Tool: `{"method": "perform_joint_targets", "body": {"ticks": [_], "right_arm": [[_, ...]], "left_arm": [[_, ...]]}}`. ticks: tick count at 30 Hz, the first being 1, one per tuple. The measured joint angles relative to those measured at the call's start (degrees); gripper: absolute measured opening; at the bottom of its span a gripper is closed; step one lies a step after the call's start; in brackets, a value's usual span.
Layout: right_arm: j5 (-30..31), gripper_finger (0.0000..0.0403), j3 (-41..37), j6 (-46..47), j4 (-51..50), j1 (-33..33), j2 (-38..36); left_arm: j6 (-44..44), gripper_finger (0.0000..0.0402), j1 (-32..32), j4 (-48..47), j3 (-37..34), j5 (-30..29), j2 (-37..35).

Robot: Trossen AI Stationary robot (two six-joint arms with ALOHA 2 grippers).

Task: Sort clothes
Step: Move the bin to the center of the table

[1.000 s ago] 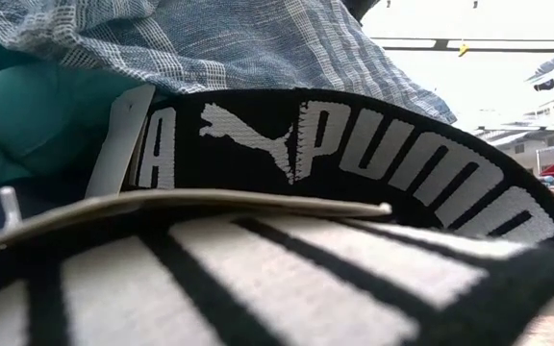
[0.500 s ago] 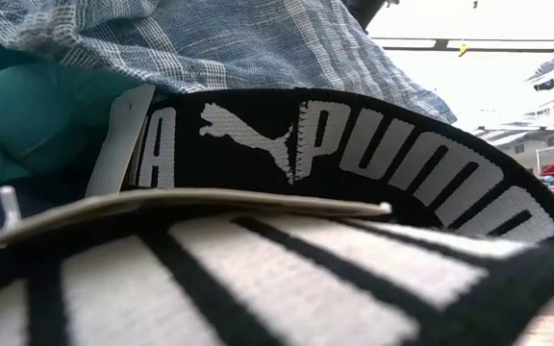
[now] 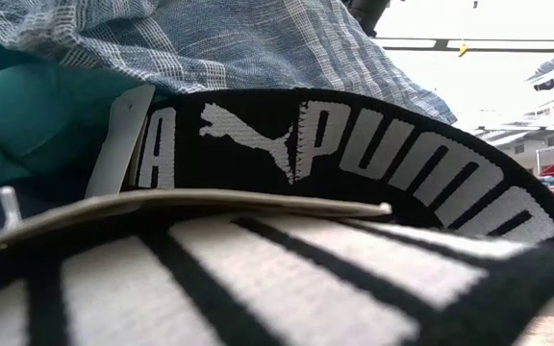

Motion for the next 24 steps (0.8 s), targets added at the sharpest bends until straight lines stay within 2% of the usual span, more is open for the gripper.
{"method": "perform_joint_targets", "body": {"ticks": [10,16,20,24], "right_arm": [[7.96,0.0000,-0.52,4.15,-15.89,-0.20,-1.29],[9.32,0.0000,-0.50,4.36,-17.47,-0.18,-6.57],[9.36,0.0000,-0.48,4.51,-17.23,-0.17,-9.96],[9.55,0.0000,-0.39,5.87,-17.07,0.32,-13.00]], "left_arm": [[-0.06,0.0053,0.00,0.11,0.00,0.00,0.00],[-0.58,0.0053,0.02,-2.03,0.04,-0.27,0.00],[-8.30,0.0053,0.28,-10.21,0.04,-2.04,0.00],[-17.12,0.0053,1.42,-18.98,0.04,-1.16,0.00]]}}
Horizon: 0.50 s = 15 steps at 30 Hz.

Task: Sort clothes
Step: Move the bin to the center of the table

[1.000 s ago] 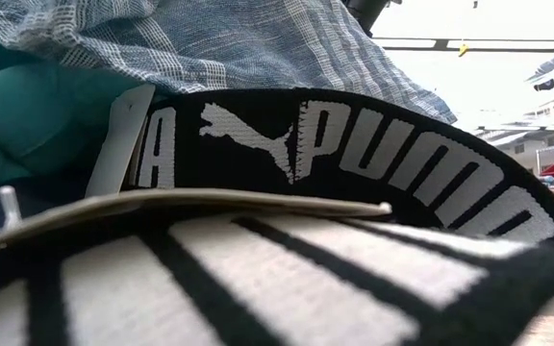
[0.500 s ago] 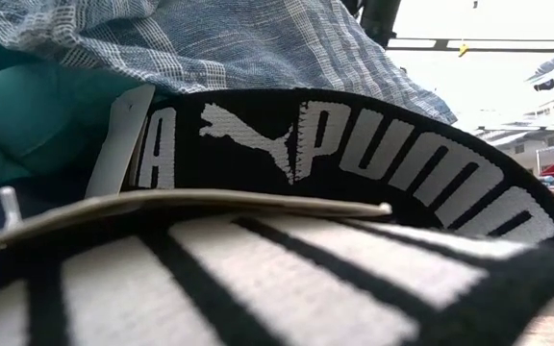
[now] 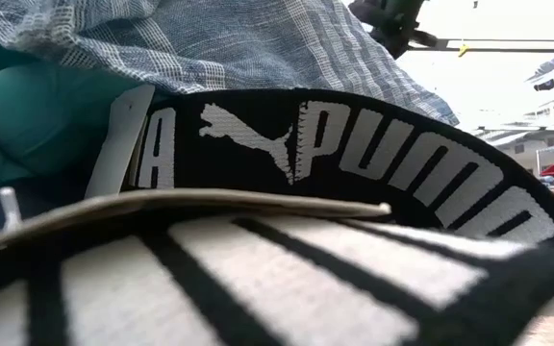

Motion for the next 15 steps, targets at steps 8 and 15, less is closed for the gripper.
{"method": "perform_joint_targets", "body": {"ticks": [8,15], "right_arm": [[0.17,0.0000,0.04,1.34,-0.10,1.94,-5.14],[1.95,0.0000,0.11,7.41,-6.91,4.77,-8.14]], "left_arm": [[6.53,0.0053,5.73,-0.02,-1.71,2.56,-0.53],[18.41,0.0053,14.22,12.40,-10.07,4.90,-6.07]]}}
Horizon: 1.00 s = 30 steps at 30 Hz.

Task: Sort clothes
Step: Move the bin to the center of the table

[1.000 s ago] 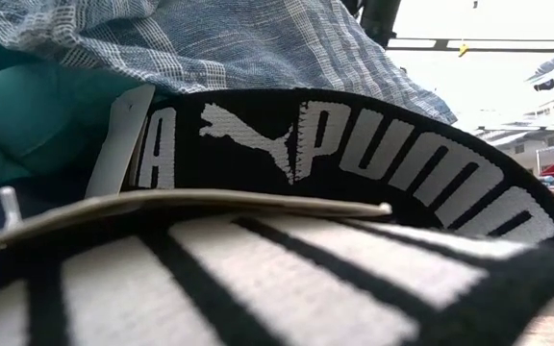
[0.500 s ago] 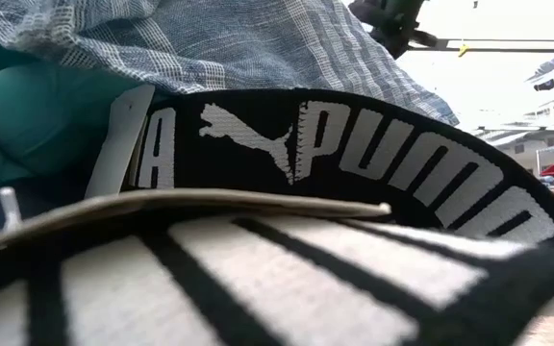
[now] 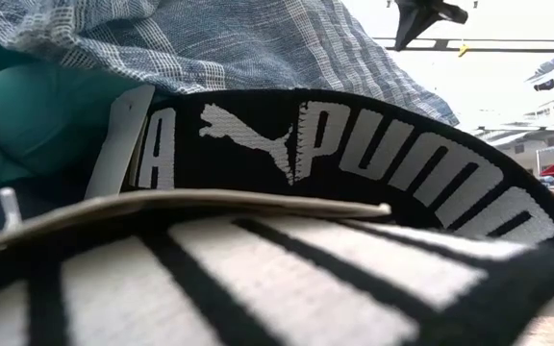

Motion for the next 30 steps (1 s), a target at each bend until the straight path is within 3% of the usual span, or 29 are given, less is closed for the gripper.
{"method": "perform_joint_targets", "body": {"ticks": [7,12,19,27,30], "right_arm": [[0.53,0.0000,0.00,7.79,-4.73,5.19,-1.31],[1.68,0.0000,0.00,12.99,-4.59,9.68,-2.03],[2.87,0.0000,0.00,20.02,-4.49,16.58,-2.12],[5.88,0.0000,0.00,23.12,1.77,22.96,-2.12],[6.38,0.0000,0.00,21.03,6.45,23.64,-1.47]], "left_arm": [[18.02,0.0053,11.37,10.52,-3.33,3.44,-3.68],[32.14,0.0053,22.86,24.28,-6.84,10.12,-3.54],[47.10,0.0053,38.64,33.14,-7.85,21.03,-3.11],[56.60,0.0053,52.71,50.08,-7.74,35.47,6.95],[57.24,0.0053,56.03,53.65,-6.37,37.41,12.50]]}}
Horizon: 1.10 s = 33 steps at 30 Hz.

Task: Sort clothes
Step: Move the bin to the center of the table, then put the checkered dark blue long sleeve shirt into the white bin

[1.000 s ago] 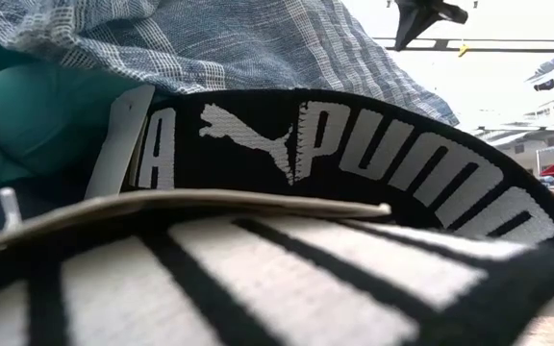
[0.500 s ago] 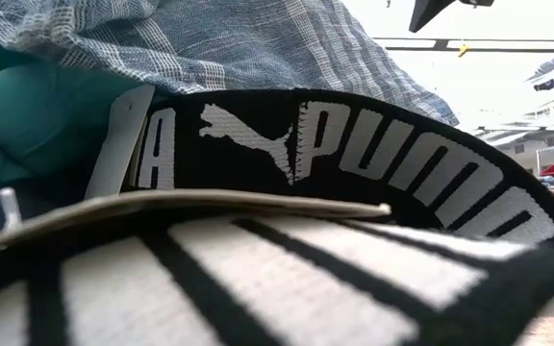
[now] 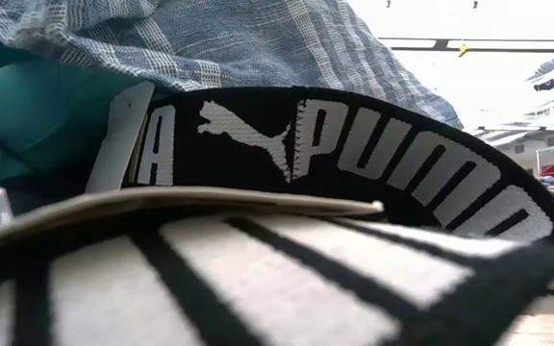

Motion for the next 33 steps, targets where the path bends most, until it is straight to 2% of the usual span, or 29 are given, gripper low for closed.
{"method": "perform_joint_targets", "body": {"ticks": [4,8,12,16,21,24,27,33], "right_arm": [[-0.77,0.0000,0.00,-3.28,1.98,-0.15,1.54],[-0.20,0.0001,0.00,-0.91,-1.49,0.56,2.04],[5.38,0.0001,0.00,5.06,-7.03,5.01,1.21],[7.71,0.0001,-0.12,14.53,-16.11,10.99,0.64],[9.45,0.0003,-7.02,26.45,-16.64,19.06,1.07],[11.49,0.0012,-14.57,35.83,-11.42,22.83,1.13],[11.50,0.0032,-23.69,41.47,-1.68,24.93,1.23],[11.45,0.0099,-40.09,38.20,22.50,23.00,1.26]], "left_arm": [[1.68,0.0053,3.11,0.29,3.99,3.15,5.32],[2.90,0.0053,3.69,-3.11,6.54,3.14,5.76],[3.00,0.0053,3.71,-7.27,6.74,2.64,1.21],[2.61,0.0053,3.62,-13.63,6.75,2.34,-5.45],[-0.39,0.0053,3.30,-18.86,6.74,2.29,-14.19],[-2.26,0.0053,1.62,-20.86,6.74,2.27,-18.56],[-5.01,0.0053,-0.43,-22.24,6.74,2.34,-22.16],[-8.28,0.0053,-5.81,-22.35,6.69,2.45,-26.75]]}}
